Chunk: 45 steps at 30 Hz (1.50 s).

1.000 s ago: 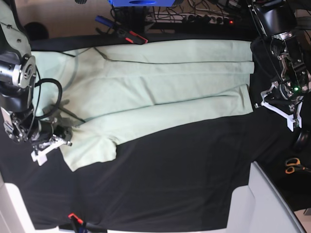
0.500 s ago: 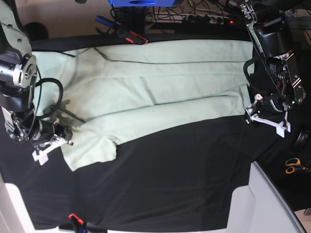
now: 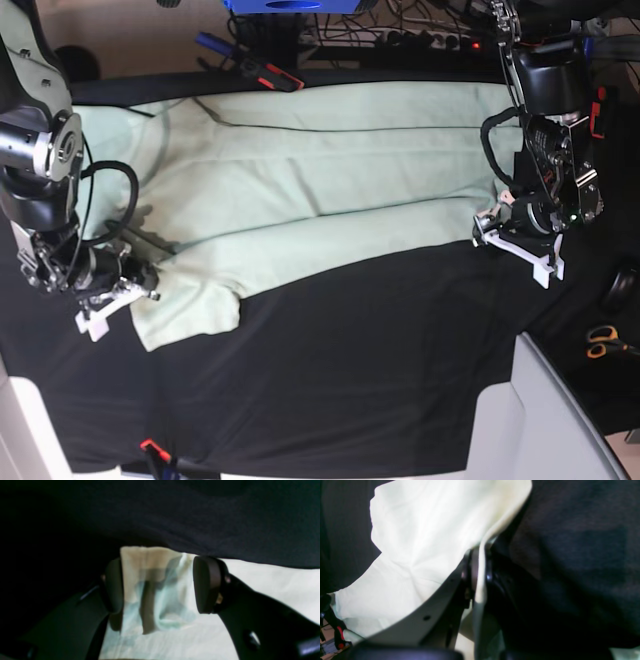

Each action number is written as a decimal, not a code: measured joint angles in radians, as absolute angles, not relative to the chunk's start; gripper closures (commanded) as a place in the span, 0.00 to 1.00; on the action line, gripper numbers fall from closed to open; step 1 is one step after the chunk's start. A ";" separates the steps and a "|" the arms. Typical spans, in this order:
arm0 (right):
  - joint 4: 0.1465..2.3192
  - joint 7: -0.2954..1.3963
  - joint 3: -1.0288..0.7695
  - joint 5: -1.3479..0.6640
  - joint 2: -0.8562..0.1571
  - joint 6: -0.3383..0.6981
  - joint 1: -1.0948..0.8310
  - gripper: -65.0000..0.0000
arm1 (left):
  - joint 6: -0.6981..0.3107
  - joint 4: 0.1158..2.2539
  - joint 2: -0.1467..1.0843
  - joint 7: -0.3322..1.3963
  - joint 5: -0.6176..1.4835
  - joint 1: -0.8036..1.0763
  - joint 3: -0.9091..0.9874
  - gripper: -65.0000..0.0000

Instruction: Fold the T-shirt properly

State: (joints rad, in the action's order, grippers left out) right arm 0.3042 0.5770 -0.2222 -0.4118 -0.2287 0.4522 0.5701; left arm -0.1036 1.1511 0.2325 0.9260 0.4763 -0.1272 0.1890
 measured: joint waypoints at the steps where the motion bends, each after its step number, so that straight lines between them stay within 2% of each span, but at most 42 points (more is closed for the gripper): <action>1: 0.304 0.577 -0.222 -0.412 -0.229 0.452 0.570 1.00 | -0.105 1.151 0.231 0.926 0.477 -0.128 0.187 0.37; 4: 0.304 0.577 -0.222 -0.411 -0.231 0.452 0.570 1.00 | -0.105 1.151 0.227 0.927 0.477 -0.127 0.187 0.40; 5: 0.304 0.577 -0.222 -0.412 -0.231 0.452 0.570 1.00 | -0.105 1.151 0.228 0.927 0.476 -0.127 0.187 0.45; 8: 0.304 0.577 -0.222 -0.411 -0.232 0.452 0.569 1.00 | -0.105 1.148 0.228 0.926 0.477 -0.128 0.187 0.71; 10: 0.304 0.577 -0.222 -0.412 -0.233 0.452 0.569 1.00 | -0.105 1.118 0.228 0.921 0.479 -0.133 0.188 0.82; 14: 0.304 0.577 -0.222 -0.412 -0.235 0.452 0.567 1.00 | -0.106 1.056 0.236 0.883 0.495 -0.151 0.188 0.86; 16: 0.304 0.577 -0.222 -0.412 -0.237 0.453 0.568 1.00 | -0.105 1.035 0.233 0.842 0.489 -0.158 0.187 0.98; 17: 0.304 0.577 -0.222 -0.412 -0.237 0.452 0.567 1.00 | -0.107 1.033 0.233 0.834 0.490 -0.156 0.187 1.00; 26: 0.305 0.577 -0.222 -0.412 -0.237 0.452 0.567 1.00 | -0.105 1.137 0.227 0.851 0.480 -0.144 0.187 1.00; 35: 0.495 0.586 -0.223 -0.412 -0.231 0.452 0.521 1.00 | -0.105 1.200 0.228 0.852 0.479 -0.153 0.186 1.00; 45: 0.506 0.585 -0.225 -0.411 -0.236 0.453 0.524 1.00 | -0.105 1.300 0.235 0.852 0.480 -0.178 0.186 1.00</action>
State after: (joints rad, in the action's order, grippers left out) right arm 0.5060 0.5846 -0.2249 -0.4114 -0.2359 0.4526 0.5236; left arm -0.1051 1.2999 0.2352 0.8524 0.4801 -0.1780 0.1860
